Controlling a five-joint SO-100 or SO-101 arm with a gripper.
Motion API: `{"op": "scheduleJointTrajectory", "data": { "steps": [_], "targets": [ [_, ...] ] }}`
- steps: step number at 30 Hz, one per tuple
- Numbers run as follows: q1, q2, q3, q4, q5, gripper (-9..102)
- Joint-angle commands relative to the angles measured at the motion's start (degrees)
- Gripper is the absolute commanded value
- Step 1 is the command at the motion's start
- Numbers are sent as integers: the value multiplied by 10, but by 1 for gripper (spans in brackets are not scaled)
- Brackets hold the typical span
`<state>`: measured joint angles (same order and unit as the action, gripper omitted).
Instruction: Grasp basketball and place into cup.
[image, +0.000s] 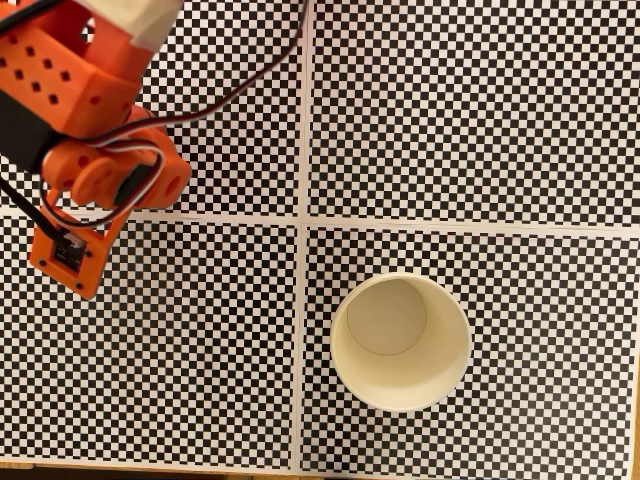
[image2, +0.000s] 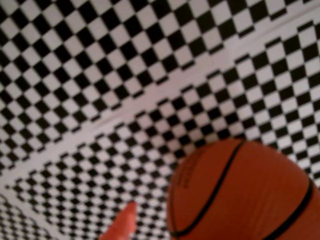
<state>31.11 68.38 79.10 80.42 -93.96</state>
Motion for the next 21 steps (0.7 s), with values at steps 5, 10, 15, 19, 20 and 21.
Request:
{"op": "scheduleJointTrajectory", "data": {
  "steps": [5,10,15,19,20,21],
  "targets": [
    [5,-9,-37,-4,-9,44],
    [11,-24,-47,-4,-7,35],
    [18,-26,-48,-4,-8,19],
    [25,-27,-48,-4,-11,5],
    [25,-27,-49,-4,-12,1],
    [26,-27,-49,-4,-12,0]
  ]
}}
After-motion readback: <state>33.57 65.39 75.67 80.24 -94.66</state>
